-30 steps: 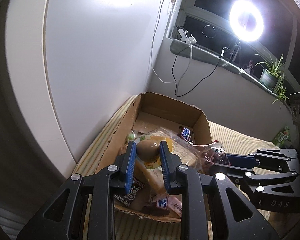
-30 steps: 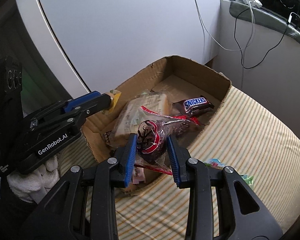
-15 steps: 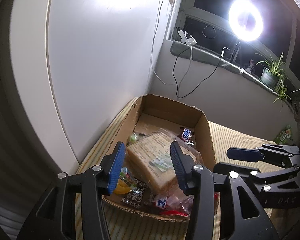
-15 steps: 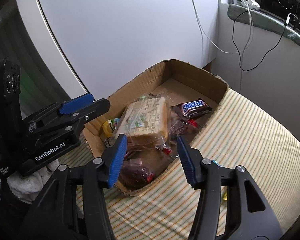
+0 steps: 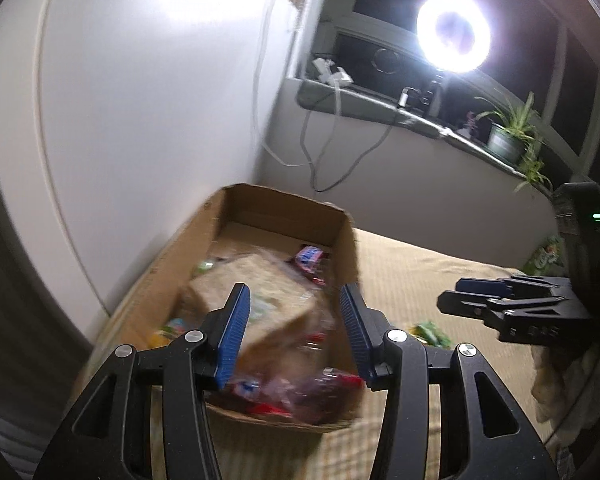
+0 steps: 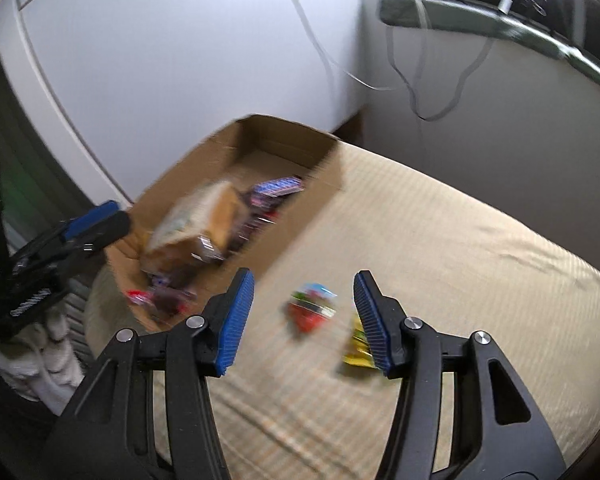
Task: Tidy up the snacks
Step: 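Grasp the teal candy with left tool while right tool grasps the green candy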
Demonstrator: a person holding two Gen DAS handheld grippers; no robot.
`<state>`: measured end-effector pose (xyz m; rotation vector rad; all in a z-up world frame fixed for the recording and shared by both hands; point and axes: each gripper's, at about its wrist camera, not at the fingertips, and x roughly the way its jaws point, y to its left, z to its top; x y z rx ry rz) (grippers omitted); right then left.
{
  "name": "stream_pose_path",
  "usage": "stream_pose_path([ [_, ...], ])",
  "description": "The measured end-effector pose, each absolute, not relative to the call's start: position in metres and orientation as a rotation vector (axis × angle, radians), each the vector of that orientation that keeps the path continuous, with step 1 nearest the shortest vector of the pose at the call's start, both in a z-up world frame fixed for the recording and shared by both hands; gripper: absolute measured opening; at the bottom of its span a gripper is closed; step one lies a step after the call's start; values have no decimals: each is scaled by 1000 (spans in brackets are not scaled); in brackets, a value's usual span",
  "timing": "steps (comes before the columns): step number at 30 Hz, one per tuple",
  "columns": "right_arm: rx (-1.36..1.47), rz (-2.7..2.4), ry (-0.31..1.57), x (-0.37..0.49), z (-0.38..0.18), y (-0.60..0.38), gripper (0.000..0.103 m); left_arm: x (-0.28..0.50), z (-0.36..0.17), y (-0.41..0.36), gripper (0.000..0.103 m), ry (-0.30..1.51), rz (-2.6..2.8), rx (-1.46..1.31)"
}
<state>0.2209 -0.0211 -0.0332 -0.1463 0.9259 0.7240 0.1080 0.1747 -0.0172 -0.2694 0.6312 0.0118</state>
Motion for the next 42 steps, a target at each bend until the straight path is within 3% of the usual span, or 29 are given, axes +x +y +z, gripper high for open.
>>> stream_pose_path([
  [11,-145,641,1028,242,-78,-71,54,113,-30,99,46,693,-146,-202],
  [15,-156,643,1061,246,-94,-75,43,119,-40,78,46,730,-189,-172],
  [21,-170,642,1083,250,-111,-80,34,137,-62,58,27,799,-234,-160],
  [25,-184,645,1073,251,-114,-81,33,151,-77,50,22,844,-258,-176],
  [30,-231,630,1059,254,-118,-78,23,166,-85,41,22,872,-273,-175],
  [42,-261,596,1043,263,-115,-101,23,198,-93,13,22,921,-281,-104],
])
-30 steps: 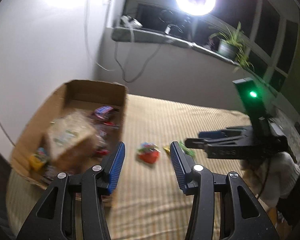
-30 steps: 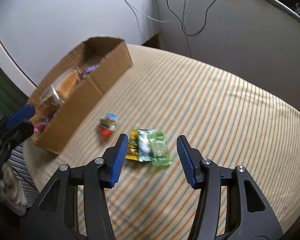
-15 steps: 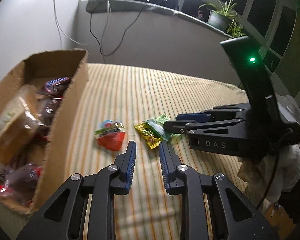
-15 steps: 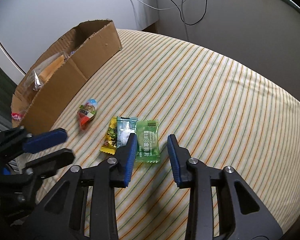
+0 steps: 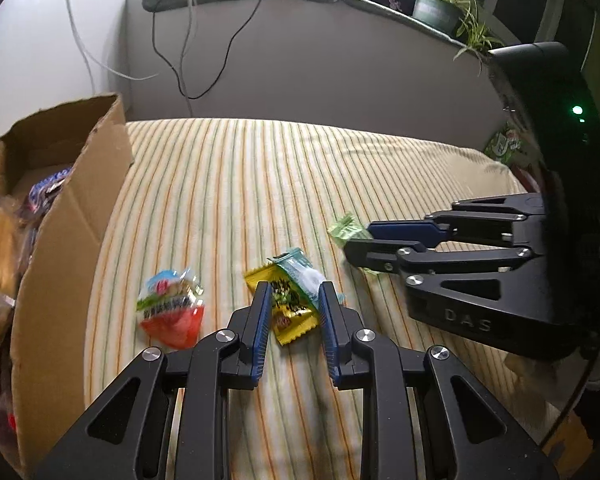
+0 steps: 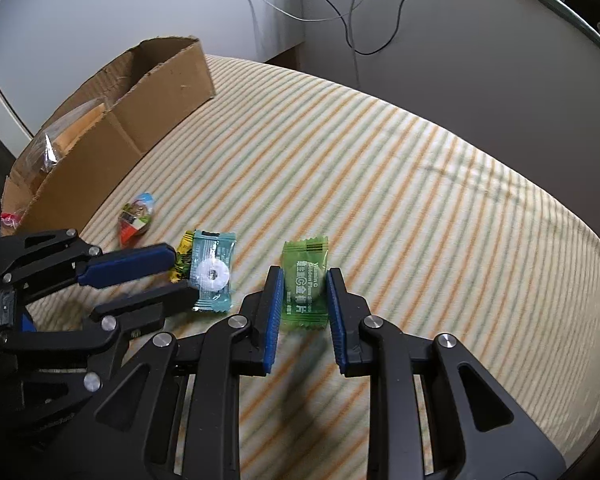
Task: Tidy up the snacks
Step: 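Grasp the teal candy with left tool while right tool grasps the green candy, then carry both wrapped candies to the box and open both tools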
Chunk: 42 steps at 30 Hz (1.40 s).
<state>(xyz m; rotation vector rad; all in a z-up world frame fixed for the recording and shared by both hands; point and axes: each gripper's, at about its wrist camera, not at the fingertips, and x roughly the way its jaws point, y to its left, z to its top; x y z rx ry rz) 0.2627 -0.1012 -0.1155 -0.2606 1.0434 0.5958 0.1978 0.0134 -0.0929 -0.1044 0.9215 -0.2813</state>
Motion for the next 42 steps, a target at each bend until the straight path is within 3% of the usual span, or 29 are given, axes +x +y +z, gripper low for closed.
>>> stream_pose_path([
  [12,-222,545,1050,273,-115,-132,23,215,-98,-23,23,937,-335,52],
  [15,-218,534,1052,274,-115,-138,23,215,-100,-28,30,937,-346,77],
  [19,-203,533,1060,276,-115,-144,23,214,-104,-37,31,918,-356,143],
  [22,-206,534,1057,275,-115,-144,23,217,-105,-40,21,916,-357,142],
  [24,-218,526,1053,274,-115,-141,23,218,-106,-39,20,912,-352,129],
  [42,-163,517,979,251,-83,-145,22,194,-63,3,19,813,-341,-25],
])
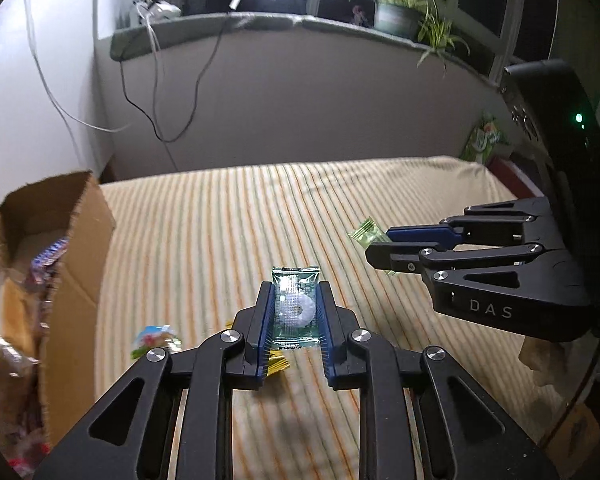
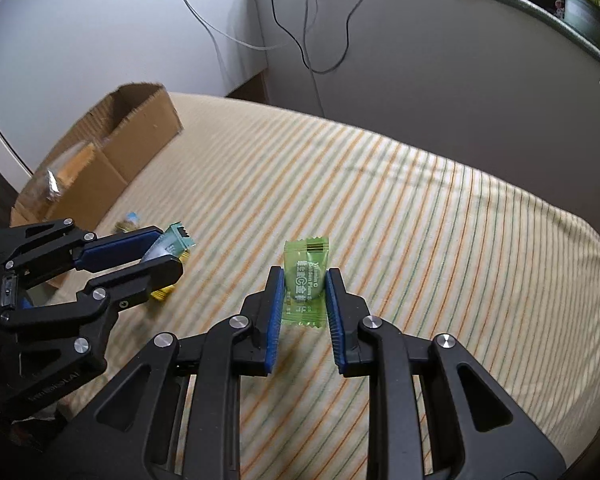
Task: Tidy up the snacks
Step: 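Carry both wrapped candies to the box and open both tools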
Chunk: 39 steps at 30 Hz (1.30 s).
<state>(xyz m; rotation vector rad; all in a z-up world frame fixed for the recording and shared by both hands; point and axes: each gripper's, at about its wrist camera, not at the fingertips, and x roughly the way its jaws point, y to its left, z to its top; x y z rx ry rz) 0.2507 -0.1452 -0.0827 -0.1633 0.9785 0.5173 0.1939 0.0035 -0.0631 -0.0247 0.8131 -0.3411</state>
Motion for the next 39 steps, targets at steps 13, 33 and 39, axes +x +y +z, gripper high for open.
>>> stream_pose_path([
  [13,-190,592,877,230,-32,-93,22,171,-32,71,19,697,-233,-113],
  [33,-232,731,835,241,-11,25,22,179,-19,178,19,651,-49,-149],
  [39,-235,750,848,249,-15,47,22,192,-27,193,19,671,-24,-155],
])
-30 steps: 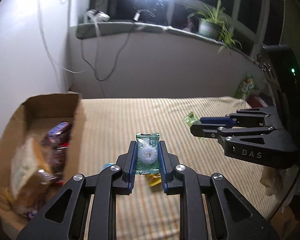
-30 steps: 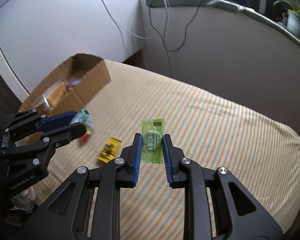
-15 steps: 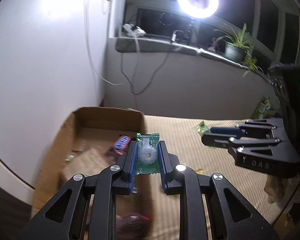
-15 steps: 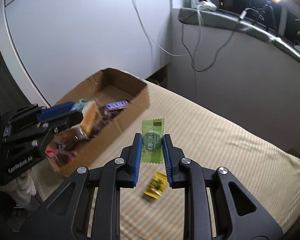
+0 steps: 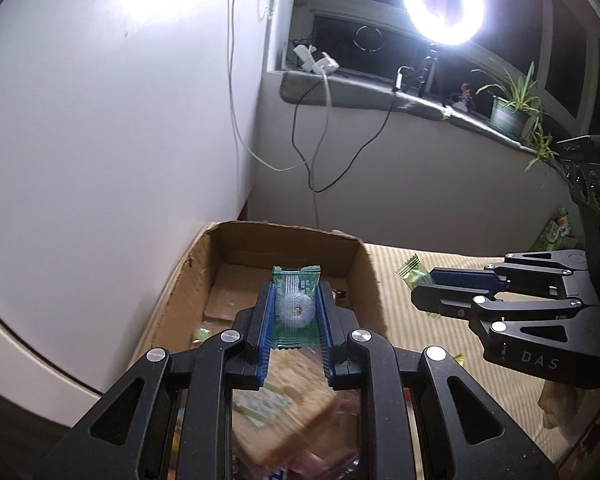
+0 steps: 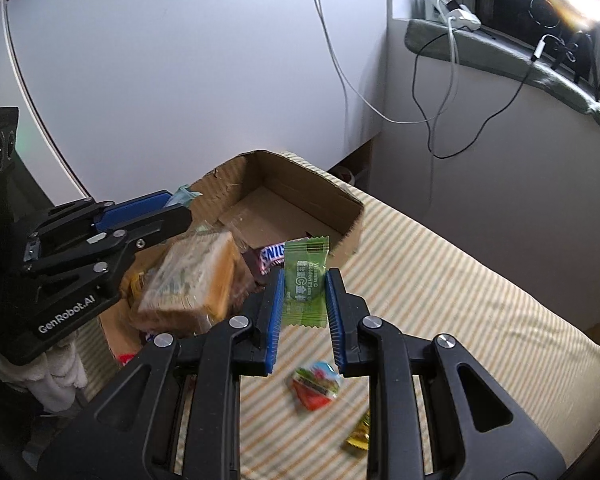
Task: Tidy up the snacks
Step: 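Carry both wrapped candies to the box and open both tools, then withdraw both open tools from the box toward the remaining candies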
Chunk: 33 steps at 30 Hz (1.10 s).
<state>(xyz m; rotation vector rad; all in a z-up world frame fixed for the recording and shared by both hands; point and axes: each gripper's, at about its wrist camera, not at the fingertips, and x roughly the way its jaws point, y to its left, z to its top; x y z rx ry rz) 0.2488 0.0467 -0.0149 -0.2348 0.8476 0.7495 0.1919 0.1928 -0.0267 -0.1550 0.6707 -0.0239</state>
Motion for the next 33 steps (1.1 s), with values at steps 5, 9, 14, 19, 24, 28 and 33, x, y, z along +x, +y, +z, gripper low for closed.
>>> stream_pose_path([
  [5,-238,763,861,257,-20,62,22,199,-31,205,19,685,-1,-167],
  [9,-235,773,877,264,-27,71,22,203,-35,209,19,695,7,-171],
  [14,-233,786,893,271,-34,77,22,206,-38,212,19,699,10,-184],
  [19,-237,800,903,276,-39,83,22,209,-39,212,23,706,14,-171],
  [24,-233,817,915,280,-41,84,22,209,-35,214,23,702,35,-172],
  [28,-237,827,909,280,-39,87,22,208,-32,217,31,697,46,-169],
  [33,-261,825,899,276,-35,88,32,205,-28,218,31,695,50,-161],
])
